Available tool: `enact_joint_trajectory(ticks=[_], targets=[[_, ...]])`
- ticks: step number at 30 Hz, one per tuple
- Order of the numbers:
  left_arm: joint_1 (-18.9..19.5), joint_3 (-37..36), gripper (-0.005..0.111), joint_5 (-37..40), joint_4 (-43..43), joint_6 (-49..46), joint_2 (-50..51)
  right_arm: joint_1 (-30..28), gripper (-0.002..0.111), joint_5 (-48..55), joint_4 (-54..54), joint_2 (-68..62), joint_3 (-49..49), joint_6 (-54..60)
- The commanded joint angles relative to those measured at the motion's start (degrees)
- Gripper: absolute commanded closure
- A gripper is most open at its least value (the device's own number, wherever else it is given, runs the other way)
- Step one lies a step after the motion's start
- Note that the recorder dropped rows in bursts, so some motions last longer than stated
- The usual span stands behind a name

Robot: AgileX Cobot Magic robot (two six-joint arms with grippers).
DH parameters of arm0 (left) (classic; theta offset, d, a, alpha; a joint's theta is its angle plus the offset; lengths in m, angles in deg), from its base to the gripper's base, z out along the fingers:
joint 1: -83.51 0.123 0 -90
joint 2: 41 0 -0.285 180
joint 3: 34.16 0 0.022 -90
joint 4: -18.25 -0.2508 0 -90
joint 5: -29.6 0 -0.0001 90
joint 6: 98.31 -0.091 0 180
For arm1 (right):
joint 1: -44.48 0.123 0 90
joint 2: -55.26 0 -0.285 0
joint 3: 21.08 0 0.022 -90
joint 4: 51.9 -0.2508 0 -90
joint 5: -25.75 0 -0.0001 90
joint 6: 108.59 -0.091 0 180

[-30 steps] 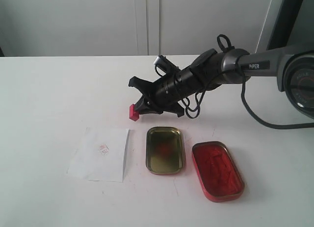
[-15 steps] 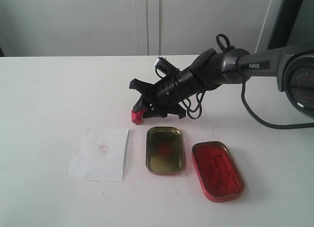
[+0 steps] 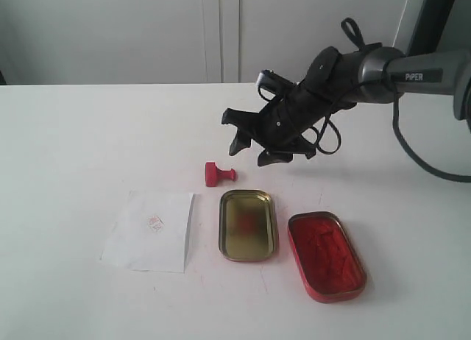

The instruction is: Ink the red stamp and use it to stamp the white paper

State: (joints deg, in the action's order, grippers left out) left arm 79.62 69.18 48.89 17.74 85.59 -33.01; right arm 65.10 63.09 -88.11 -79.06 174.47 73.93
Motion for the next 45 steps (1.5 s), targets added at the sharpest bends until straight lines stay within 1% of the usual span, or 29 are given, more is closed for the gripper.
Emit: enact_joint_trajectory(ticks=[1, 3, 4, 5, 7, 8, 19, 22, 26, 32, 37, 45], targets=[[0.04, -0.56, 0.107, 0.82, -0.08, 0.15, -0.20, -0.55, 0.054, 4.49, 4.38, 3.08, -0.15, -0.87], [0.04, -0.56, 0.107, 0.82, -0.08, 0.15, -0.20, -0.55, 0.061, 7.02, 6.66, 3.81, -0.15, -1.87], [0.04, -0.56, 0.107, 0.82, -0.08, 0.15, -0.20, -0.55, 0.070, 9.10, 8.23, 4.36, -0.15, -1.87], [0.04, -0.56, 0.107, 0.82, -0.08, 0.15, -0.20, -0.55, 0.081, 11.61, 9.91, 5.03, -0.15, -1.87], [0.04, -0.56, 0.107, 0.82, -0.08, 0.15, -0.20, -0.55, 0.108, 17.18, 14.83, 6.64, -0.15, -5.85], [0.04, -0.56, 0.107, 0.82, -0.08, 0.15, -0.20, -0.55, 0.108, 19.25, 18.82, 7.85, -0.15, -9.93], [0.04, -0.56, 0.107, 0.82, -0.08, 0.15, -0.20, -0.66, 0.108, 29.97, 31.53, 13.39, -0.15, -10.27], [0.04, -0.56, 0.107, 0.82, -0.08, 0.15, -0.20, -0.80, 0.108, 31.18, 33.86, 14.02, -0.15, -10.06], [0.04, -0.56, 0.107, 0.82, -0.08, 0.15, -0.20, -1.94, 0.108, 31.86, 33.35, 14.02, -0.15, -9.67], [0.04, -0.56, 0.107, 0.82, -0.08, 0.15, -0.20, -5.18, 0.108, 32.63, 33.25, 14.50, -0.39, -8.71], [0.04, -0.56, 0.107, 0.82, -0.08, 0.15, -0.20, -8.19, 0.108, 32.36, 33.25, 17.06, -4.79, -8.29], [0.04, -0.56, 0.107, 0.82, -0.08, 0.15, -0.20, -13.02, 0.108, 28.36, 33.14, 21.85, -11.89, -8.29]])
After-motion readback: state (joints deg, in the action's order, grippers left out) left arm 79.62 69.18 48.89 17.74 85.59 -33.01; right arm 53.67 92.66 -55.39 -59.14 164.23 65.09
